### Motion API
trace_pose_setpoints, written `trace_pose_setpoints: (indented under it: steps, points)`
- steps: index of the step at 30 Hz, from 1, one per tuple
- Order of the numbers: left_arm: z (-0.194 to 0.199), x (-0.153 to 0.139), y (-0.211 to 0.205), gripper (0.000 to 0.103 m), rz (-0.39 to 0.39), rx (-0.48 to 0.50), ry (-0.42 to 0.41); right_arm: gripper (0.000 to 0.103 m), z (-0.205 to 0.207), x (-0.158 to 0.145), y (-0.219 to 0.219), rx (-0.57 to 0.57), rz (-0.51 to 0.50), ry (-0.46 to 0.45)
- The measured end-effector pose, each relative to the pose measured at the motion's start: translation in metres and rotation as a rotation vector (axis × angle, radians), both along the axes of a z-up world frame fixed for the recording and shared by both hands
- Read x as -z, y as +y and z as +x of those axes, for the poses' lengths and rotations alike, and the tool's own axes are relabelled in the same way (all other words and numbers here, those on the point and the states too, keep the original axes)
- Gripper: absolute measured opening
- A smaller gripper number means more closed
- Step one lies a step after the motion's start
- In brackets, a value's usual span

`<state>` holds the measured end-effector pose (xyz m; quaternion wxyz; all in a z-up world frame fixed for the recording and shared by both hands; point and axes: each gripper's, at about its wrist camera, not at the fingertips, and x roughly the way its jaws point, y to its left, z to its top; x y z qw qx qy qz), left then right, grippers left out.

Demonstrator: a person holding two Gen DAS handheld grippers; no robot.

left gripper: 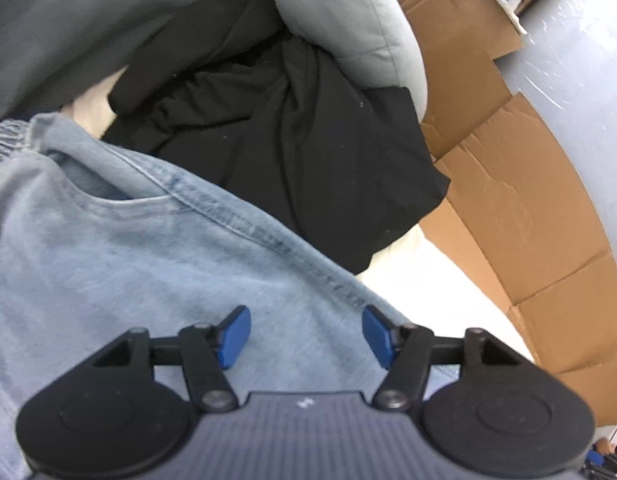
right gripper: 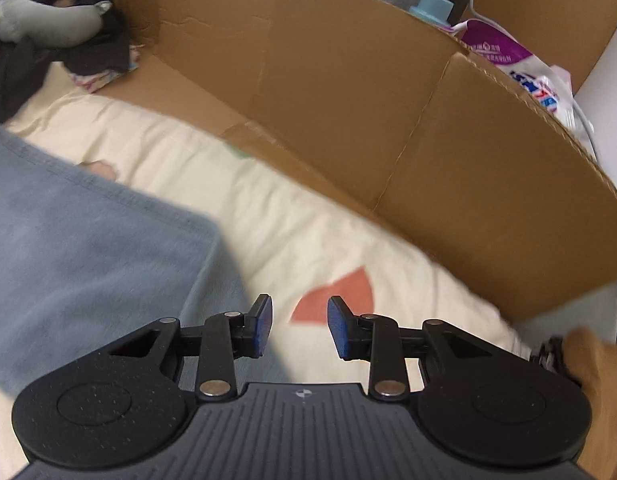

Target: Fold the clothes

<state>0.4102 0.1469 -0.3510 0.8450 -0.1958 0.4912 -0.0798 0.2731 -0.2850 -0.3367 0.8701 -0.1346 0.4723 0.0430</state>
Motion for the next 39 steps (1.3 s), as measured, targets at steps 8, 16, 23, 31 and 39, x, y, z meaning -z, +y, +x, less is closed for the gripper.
trace_pose_setpoints:
  steps: [8,16,23,31,39]
  points:
    - [-0.004,-0.004,0.006,0.065,0.052,0.011,-0.022,0.037,-0.062,0.011,0.035,-0.050,-0.014,0.060]
    - [-0.034,-0.012,0.016,0.065,0.071,0.031,-0.020,0.037,-0.101,0.011,0.062,0.010,-0.018,0.016]
    - [-0.038,-0.009,0.018,0.065,0.089,0.031,-0.005,0.038,-0.123,0.041,0.086,0.037,-0.113,0.023]
    - [-0.044,-0.002,0.025,0.065,0.084,0.021,0.018,0.045,-0.121,0.062,0.098,0.050,-0.218,0.038]
    - [-0.049,0.006,0.029,0.065,0.095,0.016,0.021,0.038,-0.122,0.052,0.085,0.015,-0.235,0.057]
